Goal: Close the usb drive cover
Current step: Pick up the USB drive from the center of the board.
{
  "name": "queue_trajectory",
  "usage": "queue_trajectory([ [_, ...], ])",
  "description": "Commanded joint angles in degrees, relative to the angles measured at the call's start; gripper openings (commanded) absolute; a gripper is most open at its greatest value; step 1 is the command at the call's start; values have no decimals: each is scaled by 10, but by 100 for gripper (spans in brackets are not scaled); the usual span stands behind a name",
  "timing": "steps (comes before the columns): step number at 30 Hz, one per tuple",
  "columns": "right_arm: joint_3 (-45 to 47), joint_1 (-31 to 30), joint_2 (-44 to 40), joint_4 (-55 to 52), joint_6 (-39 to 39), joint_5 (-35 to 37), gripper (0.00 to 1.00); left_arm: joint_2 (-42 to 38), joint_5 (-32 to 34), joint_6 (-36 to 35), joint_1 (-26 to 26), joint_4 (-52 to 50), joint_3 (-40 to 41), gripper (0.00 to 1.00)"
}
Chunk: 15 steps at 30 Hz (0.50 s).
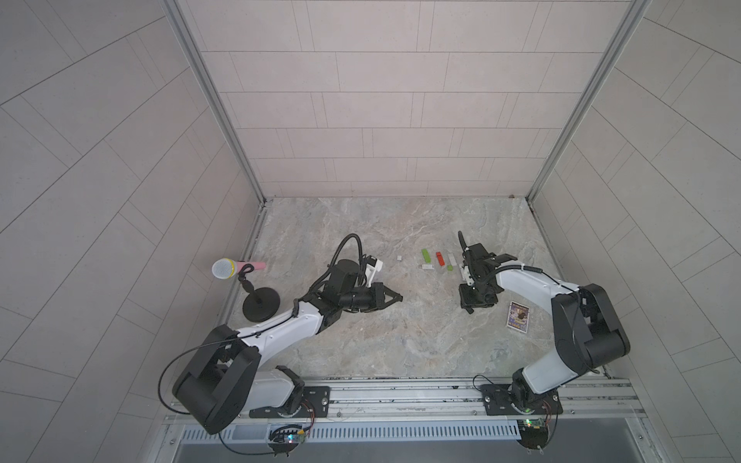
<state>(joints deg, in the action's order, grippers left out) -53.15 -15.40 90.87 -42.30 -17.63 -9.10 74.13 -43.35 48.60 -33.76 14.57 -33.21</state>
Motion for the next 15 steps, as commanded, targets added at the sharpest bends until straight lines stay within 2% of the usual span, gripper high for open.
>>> queue_trajectory([
  [1,-11,-12,23,-23,7,24,47,-8,-2,-5,2,0,-8,10],
  [6,-17,-27,49,-27,8,34,37,-9,-2,-5,3,-1,-8,10],
  [8,-21,-37,56,-32,6,40,29,-9,-1,-6,4,-1,-7,10],
  [15,-39,-107,78,-25,0,46,19,-15,6,-7,4,-3,-4,9],
])
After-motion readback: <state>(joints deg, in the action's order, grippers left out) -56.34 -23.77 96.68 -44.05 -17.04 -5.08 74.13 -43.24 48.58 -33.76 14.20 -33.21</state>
